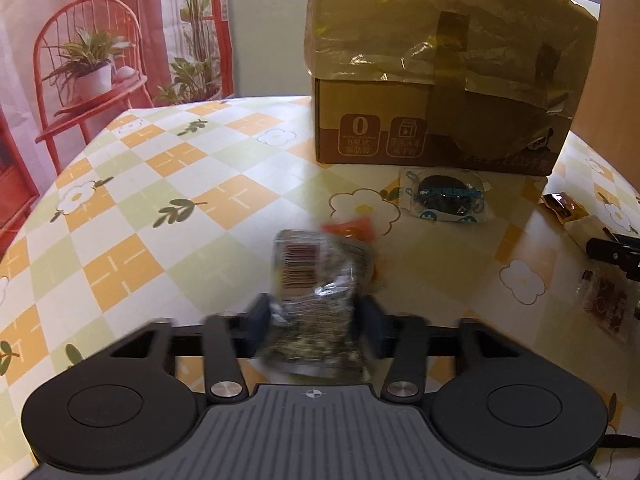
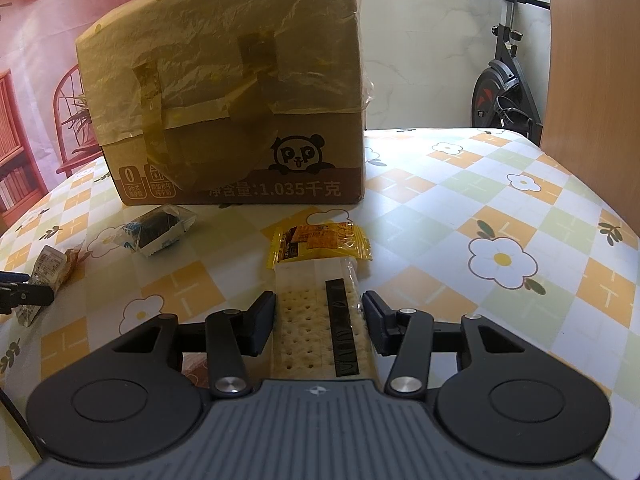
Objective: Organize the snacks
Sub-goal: 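Grasp the clear seaweed packet with the left tool while the right tool grasps the cracker pack, then lift both held snacks over the box and open both tools to drop them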
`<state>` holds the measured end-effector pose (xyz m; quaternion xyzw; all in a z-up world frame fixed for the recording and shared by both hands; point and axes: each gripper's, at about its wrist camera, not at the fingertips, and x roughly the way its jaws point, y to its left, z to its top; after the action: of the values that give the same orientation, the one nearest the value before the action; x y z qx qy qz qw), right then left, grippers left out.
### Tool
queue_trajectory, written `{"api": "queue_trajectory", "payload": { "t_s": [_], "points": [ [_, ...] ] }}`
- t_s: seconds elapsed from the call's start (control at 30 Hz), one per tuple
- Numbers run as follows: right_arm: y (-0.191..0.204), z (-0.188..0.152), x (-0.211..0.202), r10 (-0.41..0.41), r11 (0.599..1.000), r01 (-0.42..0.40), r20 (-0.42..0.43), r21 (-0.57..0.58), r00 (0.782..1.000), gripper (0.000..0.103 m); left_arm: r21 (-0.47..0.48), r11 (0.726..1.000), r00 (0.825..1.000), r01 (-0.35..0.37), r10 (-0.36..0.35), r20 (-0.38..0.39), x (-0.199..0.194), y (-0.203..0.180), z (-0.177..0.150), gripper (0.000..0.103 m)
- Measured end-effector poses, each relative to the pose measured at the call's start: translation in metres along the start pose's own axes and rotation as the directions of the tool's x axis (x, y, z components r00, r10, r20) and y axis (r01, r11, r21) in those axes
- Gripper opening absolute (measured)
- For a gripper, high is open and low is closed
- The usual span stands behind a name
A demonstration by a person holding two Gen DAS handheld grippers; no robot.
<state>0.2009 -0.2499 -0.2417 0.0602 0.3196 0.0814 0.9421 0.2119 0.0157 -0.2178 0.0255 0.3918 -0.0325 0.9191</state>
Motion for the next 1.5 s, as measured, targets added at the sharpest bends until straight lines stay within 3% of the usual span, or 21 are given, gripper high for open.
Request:
{"api": "queue_trajectory", "payload": {
  "t_s": [0.5,0.87,1.1,1.37,1.5],
  "points": [
    [-0.004,0.001,-0.002,0.013,1.000,-0.013,0.004,0.016,1.000,0.049,-0.053,0.998,0.997,0.028,-0.024,0.070,-0.022,0.008,0.012,0.044],
    [-0.008,0.020,-0.029,0.024,0.999,-0.029,0.095,0.046,0.995,0.049,-0.044,0.996,0.981,0.075,-0.066,0.180,-0.050,0.003,0.048,0.044],
    [0.003,0.070,-0.055,0.063,0.998,-0.066,0.237,0.008,0.970,0.049,0.023,0.991,0.942,0.135,-0.135,0.308,-0.075,-0.013,0.098,0.044],
    [0.024,0.154,-0.068,0.135,0.989,-0.099,0.407,-0.108,0.904,0.049,0.083,0.975,0.875,0.206,-0.221,0.430,-0.079,-0.047,0.179,0.045],
    [0.029,0.192,-0.056,0.151,0.986,-0.097,0.472,-0.136,0.869,0.049,0.107,0.969,0.853,0.223,-0.247,0.459,-0.063,-0.070,0.210,0.045]
  ]
}}
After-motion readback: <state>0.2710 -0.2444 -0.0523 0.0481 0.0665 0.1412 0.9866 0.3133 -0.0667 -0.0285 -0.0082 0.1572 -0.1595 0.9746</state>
